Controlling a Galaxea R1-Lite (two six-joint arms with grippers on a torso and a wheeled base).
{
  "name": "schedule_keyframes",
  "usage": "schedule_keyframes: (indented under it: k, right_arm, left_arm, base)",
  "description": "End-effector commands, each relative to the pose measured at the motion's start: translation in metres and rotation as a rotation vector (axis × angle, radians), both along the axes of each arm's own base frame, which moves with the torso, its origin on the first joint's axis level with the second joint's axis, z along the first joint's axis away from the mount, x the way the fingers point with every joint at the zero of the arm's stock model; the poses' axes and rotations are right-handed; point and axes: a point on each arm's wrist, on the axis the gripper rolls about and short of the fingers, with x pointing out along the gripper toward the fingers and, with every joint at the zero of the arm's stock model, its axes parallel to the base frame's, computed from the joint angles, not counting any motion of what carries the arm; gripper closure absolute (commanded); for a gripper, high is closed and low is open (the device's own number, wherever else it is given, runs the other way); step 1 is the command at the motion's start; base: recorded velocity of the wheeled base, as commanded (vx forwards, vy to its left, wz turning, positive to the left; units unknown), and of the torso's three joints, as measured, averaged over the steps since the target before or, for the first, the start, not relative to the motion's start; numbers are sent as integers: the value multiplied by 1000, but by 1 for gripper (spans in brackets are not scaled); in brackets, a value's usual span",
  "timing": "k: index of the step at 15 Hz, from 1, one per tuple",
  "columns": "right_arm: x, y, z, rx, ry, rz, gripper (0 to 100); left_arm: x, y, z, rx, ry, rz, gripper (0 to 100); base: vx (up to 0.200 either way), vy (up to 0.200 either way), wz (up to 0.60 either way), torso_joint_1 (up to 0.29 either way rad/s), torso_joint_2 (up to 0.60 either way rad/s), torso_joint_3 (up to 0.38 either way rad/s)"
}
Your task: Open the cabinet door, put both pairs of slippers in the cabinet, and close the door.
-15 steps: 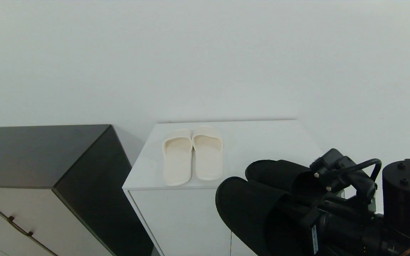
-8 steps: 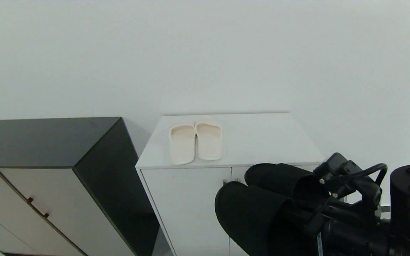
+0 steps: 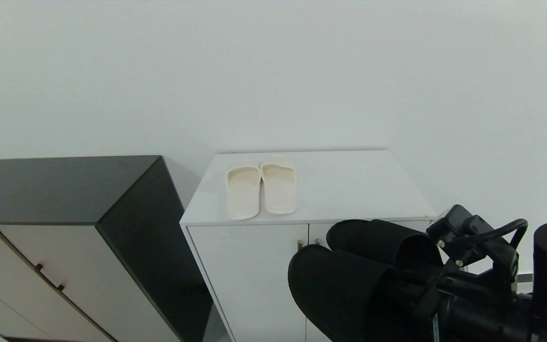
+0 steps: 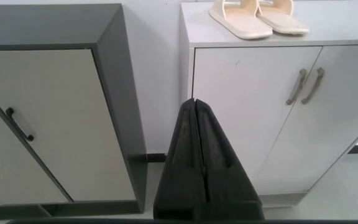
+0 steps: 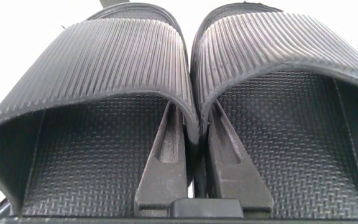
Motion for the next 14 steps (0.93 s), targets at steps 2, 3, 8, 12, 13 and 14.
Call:
schedule_keyframes:
  k: [2, 3, 8, 12, 13, 14]
  right_arm:
    - [0, 0, -1, -5, 2, 2, 100]
    - [-1, -1, -2, -5, 2, 2, 100]
    - [-1, -1, -2, -14, -3, 7, 100]
    - [1, 1, -6, -30, 9, 10, 100]
    - [1, 2, -8, -34, 11, 10, 100]
    - [1, 2, -8, -35, 12, 10, 100]
  left_arm:
    - [0, 0, 0, -1, 0, 1, 100]
    - [0, 0, 0, -3, 0, 1, 100]
    - [0, 0, 0, -3, 0, 1, 100]
    - [0, 0, 0, -3, 0, 1, 100]
    - [0, 0, 0, -3, 0, 1, 100]
    - [0, 0, 0, -1, 0, 1, 100]
  base:
    - [0, -200, 0, 2, 2, 0]
    - [0, 0, 0, 0, 0, 0]
    - [0, 0, 0, 0, 0, 0]
    - [0, 0, 0, 0, 0, 0]
    - [0, 0, 0, 0, 0, 0]
    - [0, 0, 0, -66, 149, 95]
